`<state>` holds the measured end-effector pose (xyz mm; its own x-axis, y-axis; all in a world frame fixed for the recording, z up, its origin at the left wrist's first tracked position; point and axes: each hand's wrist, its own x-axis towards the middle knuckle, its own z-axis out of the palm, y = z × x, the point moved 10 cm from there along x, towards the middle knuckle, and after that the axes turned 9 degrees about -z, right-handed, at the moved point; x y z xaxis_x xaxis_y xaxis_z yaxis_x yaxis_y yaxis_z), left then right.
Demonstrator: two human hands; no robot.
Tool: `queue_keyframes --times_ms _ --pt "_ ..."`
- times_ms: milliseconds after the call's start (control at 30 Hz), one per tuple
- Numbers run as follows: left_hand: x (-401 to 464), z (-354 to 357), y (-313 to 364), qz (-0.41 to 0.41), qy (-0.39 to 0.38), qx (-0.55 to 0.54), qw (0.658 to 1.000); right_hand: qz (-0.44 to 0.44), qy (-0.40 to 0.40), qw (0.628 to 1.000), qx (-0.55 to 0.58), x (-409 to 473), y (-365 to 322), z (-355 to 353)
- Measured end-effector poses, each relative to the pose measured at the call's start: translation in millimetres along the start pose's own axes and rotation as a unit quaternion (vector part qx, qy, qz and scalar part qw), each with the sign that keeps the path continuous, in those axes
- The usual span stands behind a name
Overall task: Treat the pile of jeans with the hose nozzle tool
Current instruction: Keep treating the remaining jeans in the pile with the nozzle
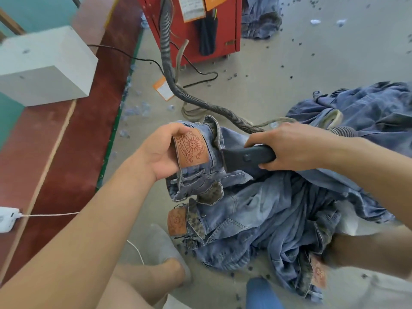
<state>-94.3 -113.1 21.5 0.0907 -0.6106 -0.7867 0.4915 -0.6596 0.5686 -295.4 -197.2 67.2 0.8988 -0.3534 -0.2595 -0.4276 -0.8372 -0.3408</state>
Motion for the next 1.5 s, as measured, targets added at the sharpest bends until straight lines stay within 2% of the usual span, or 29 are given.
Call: queue_keyframes --times_ms 133,300,400,533,600,733,833,933,1100,1367,1500 --pt "0 -2 5 0.009 0.016 -0.004 1.0 0.013 0.029 0.999 -0.033 8 -5 2" --pt "3 -13 4 0.011 0.057 0.013 0.998 -0.049 0.075 0.995 0.041 12 -38 -10" --pt "3 -19 1 0.006 0.071 0.007 0.997 0.043 0.112 0.99 0.071 12 -9 -26" --pt "3 -23 -4 0.009 0.07 -0.007 0.997 0.18 0.167 0.962 0.12 4 38 -47" --pt "3 -20 -7 0.01 0.059 -0.024 0.998 0.2 0.182 0.949 0.164 5 41 -46" --pt "-1 0 -12 0.014 0.01 -0.056 0.998 0.184 0.197 0.938 0.218 23 14 -35" --pt "-5 22 -11 0.027 -0.047 -0.066 0.996 0.183 0.222 0.931 0.226 33 3 -36" --pt "-10 25 -4 0.04 -0.06 -0.068 0.995 0.212 0.222 0.927 0.217 34 15 -42" --pt "-10 9 3 0.06 -0.017 -0.008 0.998 0.263 0.214 0.902 0.265 20 47 -47" --pt "-2 0 8 0.08 0.004 -0.008 0.997 0.241 0.207 0.899 0.3 17 48 -44" --pt "-3 -5 10 0.137 0.087 0.035 0.986 0.223 0.213 0.898 0.315 17 41 -47"
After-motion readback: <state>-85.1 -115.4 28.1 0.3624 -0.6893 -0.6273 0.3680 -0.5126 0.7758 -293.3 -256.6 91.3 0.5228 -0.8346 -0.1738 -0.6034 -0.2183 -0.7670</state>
